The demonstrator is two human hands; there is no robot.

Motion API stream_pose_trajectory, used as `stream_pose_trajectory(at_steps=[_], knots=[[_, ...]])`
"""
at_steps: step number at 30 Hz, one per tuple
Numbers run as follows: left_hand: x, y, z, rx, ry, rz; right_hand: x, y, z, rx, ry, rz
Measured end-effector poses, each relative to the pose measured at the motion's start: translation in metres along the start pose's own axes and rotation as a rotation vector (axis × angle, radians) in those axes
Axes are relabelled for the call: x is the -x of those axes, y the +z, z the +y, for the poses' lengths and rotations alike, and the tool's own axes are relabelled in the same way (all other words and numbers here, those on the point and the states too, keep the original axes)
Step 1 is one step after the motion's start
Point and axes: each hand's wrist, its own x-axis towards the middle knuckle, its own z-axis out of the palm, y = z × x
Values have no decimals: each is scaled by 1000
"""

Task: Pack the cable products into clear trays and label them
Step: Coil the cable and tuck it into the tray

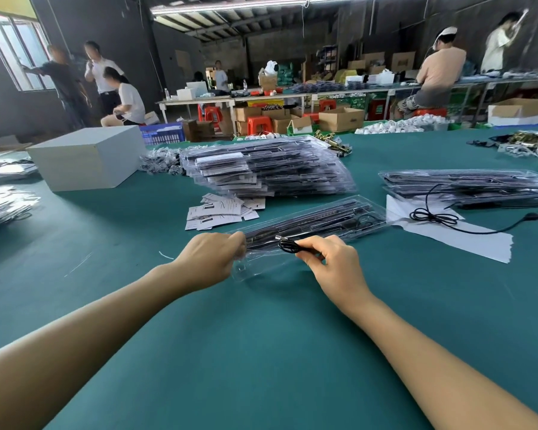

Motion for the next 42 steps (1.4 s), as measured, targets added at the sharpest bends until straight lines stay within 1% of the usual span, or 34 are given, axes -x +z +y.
stream_pose_trajectory(at_steps=[5,9,15,18,20,24,27,29,31,34,39,42], knots=[[-4,2,-8,196,-73,52,1,2,-2,53,-67,98],[-7,3,-9,288,-122,76,4,3,-6,188,-246,135],[-5,2,-7,373,-131,99,3,9,-11,413,-422,31],[-3,3,-6,373,-127,117,-4,16,-13,567,-517,-43],[-2,5,-5,373,-131,133,-10,20,-15,645,-544,-79],[2,13,-3,426,-170,213,-13,24,-21,721,-492,-125],[5,19,-3,441,-190,274,-12,26,-31,696,-403,-183],[6,20,-3,457,-188,284,-12,28,-40,729,-363,-233],[7,20,-3,469,-181,290,-13,31,-44,795,-299,-351],[8,21,-3,468,-177,308,-12,41,-36,812,-219,-461],[11,22,-1,453,-160,343,-2,49,-43,935,-208,-488],[17,25,2,382,-107,346,-2,49,-41,974,-137,-516]])
